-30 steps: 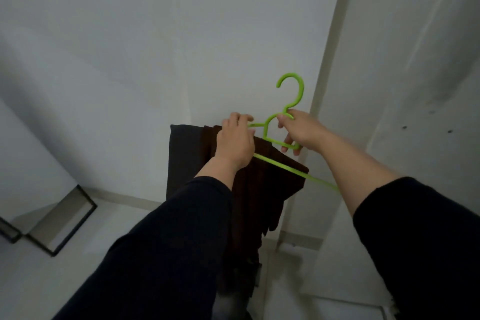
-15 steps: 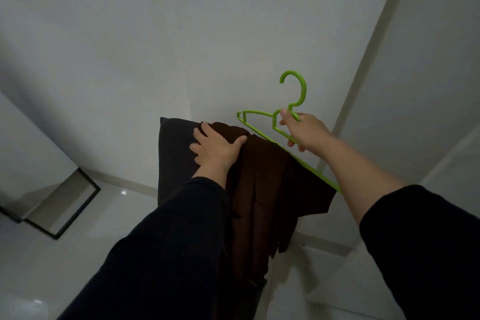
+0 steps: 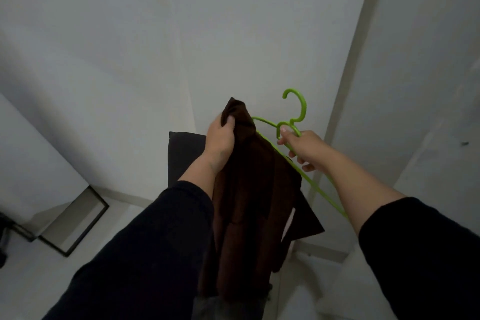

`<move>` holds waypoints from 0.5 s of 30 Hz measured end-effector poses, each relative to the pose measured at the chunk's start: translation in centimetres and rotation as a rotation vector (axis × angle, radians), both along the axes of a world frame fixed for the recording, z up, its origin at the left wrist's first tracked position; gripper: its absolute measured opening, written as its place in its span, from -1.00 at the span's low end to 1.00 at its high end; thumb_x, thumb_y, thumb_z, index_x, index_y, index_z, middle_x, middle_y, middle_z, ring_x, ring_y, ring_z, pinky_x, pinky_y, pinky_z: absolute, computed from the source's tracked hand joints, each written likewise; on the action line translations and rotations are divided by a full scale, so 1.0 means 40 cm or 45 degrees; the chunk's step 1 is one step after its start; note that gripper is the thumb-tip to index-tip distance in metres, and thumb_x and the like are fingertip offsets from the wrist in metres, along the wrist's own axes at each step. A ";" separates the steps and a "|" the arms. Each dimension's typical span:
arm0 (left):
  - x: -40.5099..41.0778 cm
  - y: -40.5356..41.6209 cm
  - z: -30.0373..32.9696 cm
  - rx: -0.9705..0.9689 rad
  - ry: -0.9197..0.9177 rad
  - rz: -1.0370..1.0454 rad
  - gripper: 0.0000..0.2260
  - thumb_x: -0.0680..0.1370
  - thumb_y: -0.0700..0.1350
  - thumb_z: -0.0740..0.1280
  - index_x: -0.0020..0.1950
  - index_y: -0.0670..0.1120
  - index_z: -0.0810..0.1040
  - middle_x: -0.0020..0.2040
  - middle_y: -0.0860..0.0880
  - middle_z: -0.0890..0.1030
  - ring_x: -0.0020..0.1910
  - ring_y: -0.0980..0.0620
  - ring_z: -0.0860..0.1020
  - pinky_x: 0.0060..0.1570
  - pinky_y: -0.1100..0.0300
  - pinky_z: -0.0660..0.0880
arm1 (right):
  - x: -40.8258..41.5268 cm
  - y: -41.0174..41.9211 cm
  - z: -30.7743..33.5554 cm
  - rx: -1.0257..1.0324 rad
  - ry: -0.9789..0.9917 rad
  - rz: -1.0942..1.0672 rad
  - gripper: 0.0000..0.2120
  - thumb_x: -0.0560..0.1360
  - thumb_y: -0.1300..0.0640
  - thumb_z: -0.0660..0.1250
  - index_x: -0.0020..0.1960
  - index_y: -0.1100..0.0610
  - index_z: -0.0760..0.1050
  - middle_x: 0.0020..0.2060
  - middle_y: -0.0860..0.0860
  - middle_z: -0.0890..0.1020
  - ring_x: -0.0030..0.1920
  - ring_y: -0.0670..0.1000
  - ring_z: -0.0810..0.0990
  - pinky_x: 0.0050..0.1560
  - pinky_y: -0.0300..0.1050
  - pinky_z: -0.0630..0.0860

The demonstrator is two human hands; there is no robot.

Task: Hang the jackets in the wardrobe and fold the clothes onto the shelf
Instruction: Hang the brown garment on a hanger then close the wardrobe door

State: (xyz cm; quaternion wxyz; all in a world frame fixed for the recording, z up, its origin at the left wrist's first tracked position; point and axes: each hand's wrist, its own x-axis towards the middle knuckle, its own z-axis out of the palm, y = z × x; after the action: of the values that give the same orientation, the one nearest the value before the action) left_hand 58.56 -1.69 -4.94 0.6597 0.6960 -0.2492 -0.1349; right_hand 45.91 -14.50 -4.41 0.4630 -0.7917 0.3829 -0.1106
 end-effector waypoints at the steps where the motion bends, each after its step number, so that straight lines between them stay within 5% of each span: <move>1: -0.018 0.008 0.027 -0.070 0.065 -0.063 -0.76 0.66 -0.07 0.11 0.22 -0.09 0.50 0.09 -0.03 0.57 0.16 -0.06 0.53 0.20 0.09 0.46 | -0.015 0.014 0.008 -0.026 -0.013 0.000 -0.59 0.56 -0.19 0.17 0.17 0.08 0.55 -0.28 0.02 0.46 -0.40 -0.02 0.37 -0.39 -0.22 0.35; 5: -0.097 0.052 0.127 -0.100 0.122 -0.200 -0.69 0.63 0.06 0.15 0.05 -0.14 0.55 -0.05 -0.05 0.61 -0.06 0.01 0.59 -0.08 0.20 0.54 | -0.080 0.069 0.053 -0.059 -0.128 -0.006 -0.57 0.49 0.08 0.40 0.34 -0.06 0.44 -0.35 -0.06 0.37 -0.48 -0.06 0.28 -0.57 -0.28 0.25; 8: -0.171 0.085 0.176 0.005 0.057 -0.324 -0.50 0.60 0.17 0.13 0.18 -0.23 0.56 0.08 -0.13 0.63 0.05 -0.06 0.61 0.07 0.11 0.54 | -0.142 0.119 0.097 -0.068 -0.199 -0.004 -0.45 0.46 0.20 0.42 0.39 -0.07 0.37 -0.33 -0.03 0.40 -0.45 -0.04 0.28 -0.56 -0.25 0.22; 12: -0.284 0.131 0.249 -0.025 -0.006 -0.402 -0.36 0.53 0.31 0.13 0.24 -0.22 0.55 0.15 -0.14 0.62 0.13 -0.07 0.59 0.19 0.04 0.52 | -0.233 0.188 0.126 -0.166 -0.207 -0.051 -0.70 0.47 0.14 0.41 0.18 0.14 0.51 -0.12 0.08 0.60 -0.31 0.01 0.52 -0.47 -0.25 0.40; 15: -0.337 0.165 0.284 -0.029 -0.117 -0.328 -0.30 0.48 0.39 0.05 0.17 -0.18 0.57 0.13 -0.10 0.62 0.12 -0.05 0.58 0.23 0.03 0.47 | -0.307 0.221 0.129 -0.230 -0.179 -0.209 -0.68 0.52 0.02 0.34 0.18 0.20 0.52 -0.11 0.13 0.58 -0.18 0.12 0.55 -0.32 -0.14 0.43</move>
State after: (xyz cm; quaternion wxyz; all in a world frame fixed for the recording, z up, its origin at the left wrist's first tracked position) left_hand 45.08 4.91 6.42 0.6328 0.6561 -0.3680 -0.1835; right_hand 33.63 -5.67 0.76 0.4049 -0.7865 0.4015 -0.2372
